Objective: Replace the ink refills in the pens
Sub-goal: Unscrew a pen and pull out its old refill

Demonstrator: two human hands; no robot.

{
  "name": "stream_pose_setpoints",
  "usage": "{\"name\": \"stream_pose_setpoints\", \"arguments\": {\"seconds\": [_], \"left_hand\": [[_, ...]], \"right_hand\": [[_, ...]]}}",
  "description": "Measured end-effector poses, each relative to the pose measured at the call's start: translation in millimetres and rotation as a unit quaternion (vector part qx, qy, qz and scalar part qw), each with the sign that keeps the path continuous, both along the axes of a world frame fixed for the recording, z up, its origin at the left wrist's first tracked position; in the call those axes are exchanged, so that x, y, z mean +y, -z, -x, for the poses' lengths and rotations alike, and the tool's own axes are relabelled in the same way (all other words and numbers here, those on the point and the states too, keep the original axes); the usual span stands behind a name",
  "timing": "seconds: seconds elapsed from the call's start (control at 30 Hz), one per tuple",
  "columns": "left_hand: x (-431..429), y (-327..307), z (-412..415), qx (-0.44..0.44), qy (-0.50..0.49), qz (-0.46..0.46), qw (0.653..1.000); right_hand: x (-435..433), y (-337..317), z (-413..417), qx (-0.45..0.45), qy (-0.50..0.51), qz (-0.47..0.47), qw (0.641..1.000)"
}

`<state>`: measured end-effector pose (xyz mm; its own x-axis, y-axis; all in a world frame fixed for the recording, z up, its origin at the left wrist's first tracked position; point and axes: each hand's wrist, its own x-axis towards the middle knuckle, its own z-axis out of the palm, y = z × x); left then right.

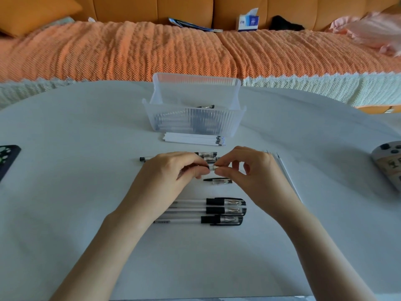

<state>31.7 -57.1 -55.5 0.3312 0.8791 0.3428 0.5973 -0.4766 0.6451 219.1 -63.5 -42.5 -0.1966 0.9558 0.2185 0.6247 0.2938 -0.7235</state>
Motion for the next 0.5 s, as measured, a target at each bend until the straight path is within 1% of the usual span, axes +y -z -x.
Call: {"name": "stream_pose_setpoints", "arguments": {"seconds": [0.1, 0.2, 0.3, 0.5], "left_hand": [[-0.6, 0.2, 0.6, 0.007, 0.005, -0.008, 1.000], [-0.1, 1.0, 0.8, 0.025, -0.021, -0.010, 0.999], [-0.2, -0.4, 0.9, 0.036, -0.026, -0.018, 0.999], [-0.1, -1.7, 0.7, 0.014, -0.021, 0.006, 1.000]], "right_hand": [[0.2, -0.4, -0.8, 0.004, 0.003, 0.005, 1.000], [-0.4, -0.9, -1.2, 0.003, 0.002, 0.006, 1.000], [-0.2, -1.1, -2.0, 0.008, 0.005, 0.005, 1.000], [-0.5, -1.1, -2.5, 0.001, 0.018, 0.003, 1.000]]}}
